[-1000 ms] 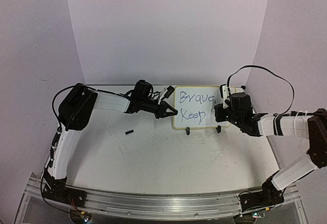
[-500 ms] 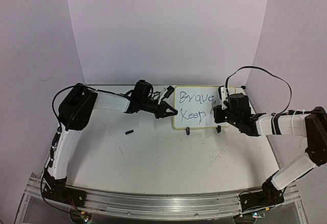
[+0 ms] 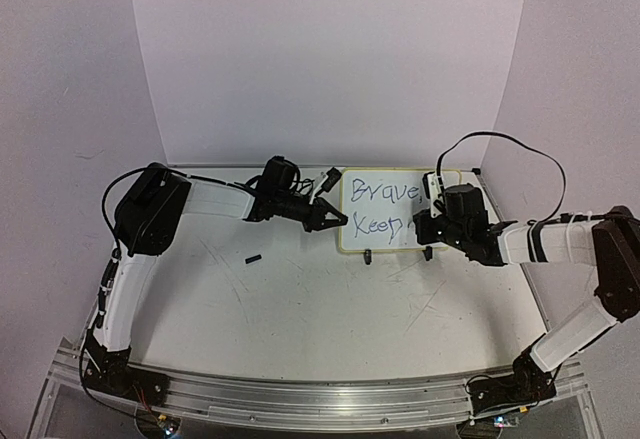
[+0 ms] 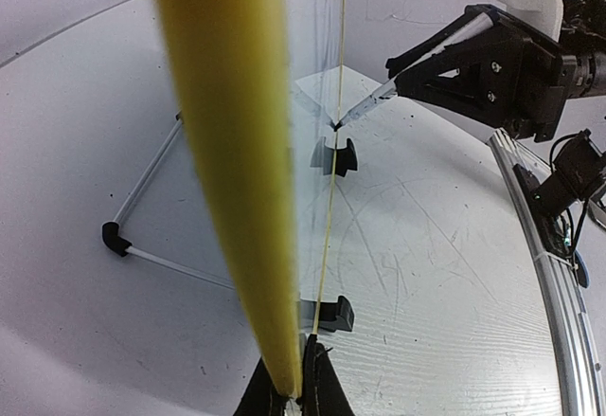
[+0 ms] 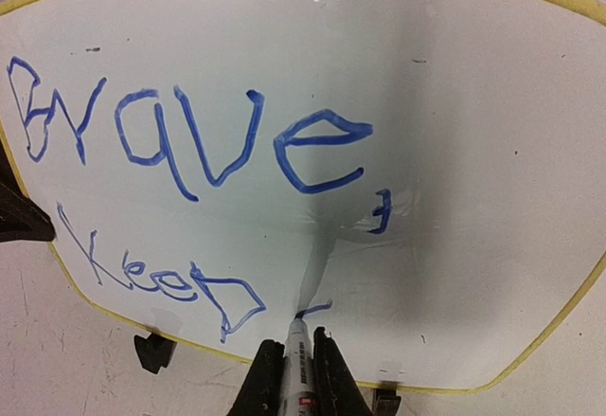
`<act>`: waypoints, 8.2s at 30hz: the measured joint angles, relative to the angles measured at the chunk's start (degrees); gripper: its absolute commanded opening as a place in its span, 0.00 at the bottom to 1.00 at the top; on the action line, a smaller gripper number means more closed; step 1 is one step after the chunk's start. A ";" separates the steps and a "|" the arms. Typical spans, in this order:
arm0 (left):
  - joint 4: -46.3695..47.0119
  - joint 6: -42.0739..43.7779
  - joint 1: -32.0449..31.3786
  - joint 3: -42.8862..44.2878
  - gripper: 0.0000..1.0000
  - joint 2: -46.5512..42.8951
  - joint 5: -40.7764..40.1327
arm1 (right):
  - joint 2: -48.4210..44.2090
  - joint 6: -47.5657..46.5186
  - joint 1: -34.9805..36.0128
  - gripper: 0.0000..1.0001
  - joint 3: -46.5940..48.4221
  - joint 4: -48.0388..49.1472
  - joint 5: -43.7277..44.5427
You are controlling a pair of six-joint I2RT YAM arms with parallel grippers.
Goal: Write a sentence on the whiteboard
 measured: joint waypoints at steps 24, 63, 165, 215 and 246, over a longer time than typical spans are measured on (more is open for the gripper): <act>-0.24 0.07 -0.02 0.28 0.00 0.02 -0.04 | 0.07 0.79 0.00 0.00 0.11 -3.10 3.98; -0.28 0.04 -0.02 0.28 0.00 0.02 -0.11 | -1.31 0.87 0.11 0.00 1.29 -2.08 5.53; -0.31 0.26 0.00 0.33 0.00 0.02 -0.26 | -1.62 2.56 -2.51 0.00 -0.98 -2.27 2.67; -0.31 0.59 0.00 0.35 0.00 0.02 -0.24 | -8.35 2.54 -4.26 0.00 -1.09 -2.86 4.48; -0.98 1.16 -0.02 0.72 0.00 0.02 -0.24 | -7.10 2.56 -4.52 0.00 -1.73 -3.54 5.22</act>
